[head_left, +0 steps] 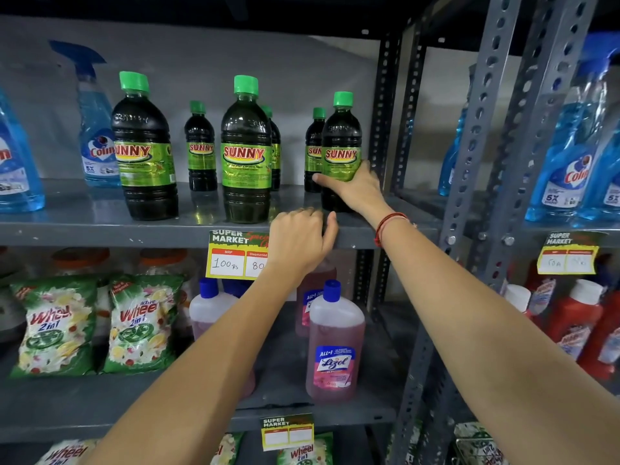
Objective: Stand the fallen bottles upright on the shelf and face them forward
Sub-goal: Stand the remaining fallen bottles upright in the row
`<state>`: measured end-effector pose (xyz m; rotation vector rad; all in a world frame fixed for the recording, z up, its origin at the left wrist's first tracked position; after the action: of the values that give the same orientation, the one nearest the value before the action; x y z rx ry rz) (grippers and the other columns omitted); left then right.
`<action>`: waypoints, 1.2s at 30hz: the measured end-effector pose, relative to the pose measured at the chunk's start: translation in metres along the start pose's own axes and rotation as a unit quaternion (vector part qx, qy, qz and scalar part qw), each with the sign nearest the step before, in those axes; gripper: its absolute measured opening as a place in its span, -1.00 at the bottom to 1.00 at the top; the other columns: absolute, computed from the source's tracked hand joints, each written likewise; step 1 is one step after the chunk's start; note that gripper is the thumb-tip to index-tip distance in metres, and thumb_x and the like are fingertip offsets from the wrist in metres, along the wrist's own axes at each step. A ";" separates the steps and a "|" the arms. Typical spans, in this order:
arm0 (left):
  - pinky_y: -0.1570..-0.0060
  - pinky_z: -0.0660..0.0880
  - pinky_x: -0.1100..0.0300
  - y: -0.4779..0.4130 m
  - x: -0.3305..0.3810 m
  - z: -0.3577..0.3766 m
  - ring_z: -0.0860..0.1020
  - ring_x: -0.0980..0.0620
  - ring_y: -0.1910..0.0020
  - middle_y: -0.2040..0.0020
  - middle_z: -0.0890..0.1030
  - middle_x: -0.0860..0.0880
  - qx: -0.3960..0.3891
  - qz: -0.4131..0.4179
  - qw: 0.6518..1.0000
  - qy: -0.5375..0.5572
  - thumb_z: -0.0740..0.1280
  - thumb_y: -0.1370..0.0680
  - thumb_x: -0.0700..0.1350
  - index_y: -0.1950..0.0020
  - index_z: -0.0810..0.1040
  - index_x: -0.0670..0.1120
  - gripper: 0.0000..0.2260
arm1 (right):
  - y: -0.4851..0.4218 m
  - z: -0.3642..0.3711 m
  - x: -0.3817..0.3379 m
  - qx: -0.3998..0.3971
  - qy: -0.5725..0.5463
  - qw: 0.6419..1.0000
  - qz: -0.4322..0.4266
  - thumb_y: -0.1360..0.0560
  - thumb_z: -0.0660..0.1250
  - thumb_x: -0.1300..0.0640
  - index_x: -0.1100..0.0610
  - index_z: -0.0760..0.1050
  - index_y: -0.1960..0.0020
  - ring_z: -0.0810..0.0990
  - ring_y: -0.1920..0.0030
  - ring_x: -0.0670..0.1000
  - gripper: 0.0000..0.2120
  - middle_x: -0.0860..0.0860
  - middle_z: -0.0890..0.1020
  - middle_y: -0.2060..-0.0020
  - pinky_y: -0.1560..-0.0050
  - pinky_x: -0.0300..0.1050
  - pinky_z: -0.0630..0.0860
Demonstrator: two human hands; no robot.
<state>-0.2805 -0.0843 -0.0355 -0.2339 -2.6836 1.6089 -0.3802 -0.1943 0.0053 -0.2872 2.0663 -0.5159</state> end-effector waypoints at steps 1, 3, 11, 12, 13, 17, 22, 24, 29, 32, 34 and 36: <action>0.44 0.21 0.18 0.000 0.000 0.000 0.53 -0.13 0.47 0.40 0.61 -0.10 -0.002 0.002 1.000 -0.001 0.04 -0.56 0.00 0.34 0.57 -0.15 -0.56 | 0.000 0.003 0.001 -0.034 -0.039 0.999 0.015 -0.13 0.52 -0.36 0.15 0.28 -0.42 0.48 -0.29 0.10 0.04 0.08 0.52 -0.27 -0.31 0.00 0.42; 0.44 0.21 0.19 0.001 0.000 -0.001 0.54 -0.13 0.46 0.39 0.62 -0.10 -0.010 0.008 1.000 -0.005 0.03 -0.56 0.01 0.34 0.58 -0.15 -0.54 | -0.009 0.007 0.011 -0.074 -0.129 0.988 0.045 0.00 0.56 -0.33 0.08 0.39 -0.36 0.58 -0.19 0.05 0.03 0.02 0.62 -0.15 -0.29 0.04 0.47; 0.44 0.27 0.18 -0.005 -0.010 -0.001 0.61 -0.10 0.26 0.19 0.67 -0.05 -0.050 0.055 0.997 0.006 -0.19 -0.52 0.20 0.08 0.59 -0.05 -0.40 | -0.002 0.009 0.006 -0.084 -0.110 0.990 0.019 -0.23 0.52 -0.18 0.10 0.36 -0.34 0.54 -0.17 0.05 -0.22 0.02 0.59 -0.15 -0.24 -0.02 0.46; 0.44 0.29 0.18 -0.003 -0.010 -0.002 0.61 -0.09 0.25 0.18 0.67 -0.04 -0.049 0.062 0.997 0.006 -0.16 -0.53 0.22 0.07 0.59 -0.06 -0.41 | -0.002 0.009 0.005 -0.090 -0.110 0.990 0.019 -0.30 0.51 -0.14 0.11 0.33 -0.36 0.52 -0.18 0.04 -0.25 0.02 0.57 -0.17 -0.24 -0.03 0.45; 0.43 0.33 0.17 -0.001 -0.010 -0.002 0.61 -0.08 0.24 0.17 0.67 -0.04 -0.047 0.066 0.997 0.006 -0.14 -0.54 0.23 0.06 0.58 -0.06 -0.43 | -0.002 0.009 0.006 -0.096 -0.111 0.989 0.018 -0.32 0.51 -0.12 0.12 0.31 -0.38 0.51 -0.19 0.04 -0.26 0.02 0.56 -0.18 -0.25 -0.03 0.44; 0.41 0.41 0.15 0.001 -0.011 -0.006 0.62 -0.08 0.26 0.17 0.67 -0.05 -0.045 0.060 0.997 0.009 -0.08 -0.56 0.20 0.06 0.58 -0.09 -0.46 | 0.001 0.007 0.006 -0.101 -0.116 0.988 0.016 -0.28 0.56 -0.12 0.12 0.33 -0.37 0.51 -0.24 0.05 -0.22 0.04 0.57 -0.23 -0.25 -0.04 0.44; 0.45 0.33 0.17 0.000 -0.011 -0.008 0.60 -0.13 0.34 0.24 0.67 -0.08 -0.039 0.052 0.997 0.028 -0.04 -0.54 0.04 0.17 0.60 -0.14 -0.54 | 0.014 -0.006 -0.001 -0.072 -0.084 0.994 0.000 -0.31 0.56 -0.07 0.13 0.46 -0.27 0.49 -0.08 -0.02 -0.38 0.03 0.59 -0.13 -0.02 -0.19 0.38; 0.47 0.31 0.19 0.002 -0.013 -0.009 0.58 -0.16 0.39 0.29 0.67 -0.10 -0.037 0.050 0.998 0.031 -0.02 -0.52 -0.01 0.20 0.61 -0.16 -0.56 | 0.022 -0.008 -0.003 -0.076 -0.096 0.992 -0.011 -0.30 0.57 -0.05 0.12 0.48 -0.24 0.53 -0.12 -0.01 -0.41 0.03 0.61 -0.13 -0.02 -0.20 0.41; 0.44 0.25 0.16 0.000 -0.016 -0.008 0.56 -0.23 0.34 0.29 0.63 -0.15 -0.073 0.025 0.995 0.055 -0.03 -0.51 0.00 0.26 0.52 -0.17 -0.59 | 0.040 -0.017 -0.003 -0.086 -0.103 0.990 -0.042 -0.32 0.56 -0.06 0.10 0.49 -0.26 0.53 -0.11 -0.07 -0.42 -0.04 0.61 -0.09 0.02 -0.27 0.39; 0.34 0.36 0.08 -0.011 -0.027 -0.004 0.56 -0.24 0.20 0.20 0.64 -0.20 -0.126 -0.033 0.981 0.145 0.09 -0.48 -0.02 0.12 0.58 -0.18 -0.66 | 0.045 -0.020 -0.003 -0.106 -0.123 0.985 -0.051 -0.33 0.55 -0.04 0.06 0.50 -0.23 0.55 -0.15 -0.06 -0.47 -0.04 0.62 -0.12 -0.04 -0.26 0.44; 0.09 0.50 0.03 -0.018 -0.032 -0.002 0.58 -0.20 0.04 0.02 0.65 -0.22 -0.173 -0.082 0.949 0.250 0.18 -0.48 -0.01 -0.10 0.57 -0.18 -0.66 | 0.047 -0.020 -0.003 -0.127 -0.135 0.981 -0.053 -0.35 0.55 -0.01 0.00 0.49 -0.18 0.55 -0.19 -0.04 -0.54 -0.04 0.62 -0.14 -0.21 -0.16 0.46; -0.18 0.44 0.01 -0.023 -0.035 0.001 0.53 -0.14 -0.16 -0.23 0.55 -0.19 -0.228 -0.120 0.915 0.310 0.29 -0.50 -0.02 -0.35 0.40 -0.16 -0.54 | 0.047 -0.019 -0.003 -0.165 -0.150 0.973 -0.053 -0.38 0.53 0.05 -0.03 0.47 -0.16 0.55 -0.19 -0.06 -0.60 -0.07 0.62 -0.11 -0.28 -0.13 0.43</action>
<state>-0.2492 -0.1002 -0.0136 -0.3304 -2.3966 0.6611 -0.3950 -0.1467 -0.0059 -0.6359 1.8393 -0.1738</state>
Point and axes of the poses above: each hand's wrist, its own y-axis away from the middle knuckle, its own z-axis out of the palm, x = y × z, the point moved 6 cm from there along -y, towards the middle knuckle
